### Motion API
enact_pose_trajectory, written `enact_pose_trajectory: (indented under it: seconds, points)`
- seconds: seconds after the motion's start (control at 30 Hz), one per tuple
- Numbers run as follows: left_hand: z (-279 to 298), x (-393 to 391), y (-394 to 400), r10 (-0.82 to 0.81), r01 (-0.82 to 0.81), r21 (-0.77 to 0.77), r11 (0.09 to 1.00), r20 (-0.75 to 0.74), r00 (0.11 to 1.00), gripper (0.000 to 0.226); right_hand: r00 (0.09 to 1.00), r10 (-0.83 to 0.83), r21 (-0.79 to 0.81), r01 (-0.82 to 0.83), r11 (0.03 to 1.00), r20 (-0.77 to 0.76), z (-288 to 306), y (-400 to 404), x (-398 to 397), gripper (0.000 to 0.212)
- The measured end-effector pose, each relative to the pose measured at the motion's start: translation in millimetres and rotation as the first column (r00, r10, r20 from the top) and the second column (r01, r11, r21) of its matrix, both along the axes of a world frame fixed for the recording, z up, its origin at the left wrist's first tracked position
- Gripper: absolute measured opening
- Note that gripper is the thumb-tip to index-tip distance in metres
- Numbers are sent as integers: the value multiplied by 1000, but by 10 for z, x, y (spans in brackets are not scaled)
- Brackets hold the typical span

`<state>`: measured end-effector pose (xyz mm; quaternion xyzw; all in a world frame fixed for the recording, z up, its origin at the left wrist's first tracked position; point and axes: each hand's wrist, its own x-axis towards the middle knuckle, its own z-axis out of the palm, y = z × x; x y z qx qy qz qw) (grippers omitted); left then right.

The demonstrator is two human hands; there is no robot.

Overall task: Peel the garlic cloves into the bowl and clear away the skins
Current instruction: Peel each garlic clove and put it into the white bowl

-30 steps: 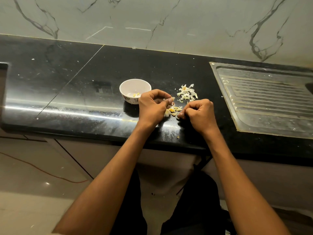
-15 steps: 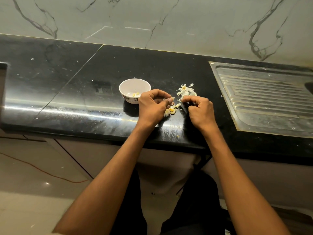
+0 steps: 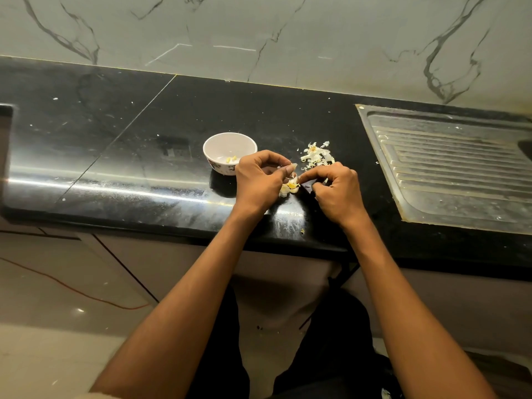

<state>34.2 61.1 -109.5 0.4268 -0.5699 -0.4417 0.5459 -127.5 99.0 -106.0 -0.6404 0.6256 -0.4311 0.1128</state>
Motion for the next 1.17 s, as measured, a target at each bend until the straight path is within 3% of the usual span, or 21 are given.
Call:
enact_pose_trajectory:
  seconds: [0.17,0.3,0.43,0.67,1.17]
  points:
    - [-10,0,-4,4,-4,-6,1000,5,1000,8,988,-18,12,16,1000,155,1,-13,-44,38]
    - [-24,-7,-17,14,-14,-6,1000,7,1000,8,992,-46,63,39,997,114,-20,-58,-20,41]
    - [-16,-11,-24,5,-5,8,1000,-25,1000,8,997,-79,4,79,997,14,-21,-64,-6,54]
    - [1,-28,-21,-72,78,45,996,-107,992,5,994,-12,-245,38,969,108,-32,5,18,14]
    - [5,-48,10,-173,173,1,985,-18,985,3,988,66,-197,-37,980,142,-59,5,17,8]
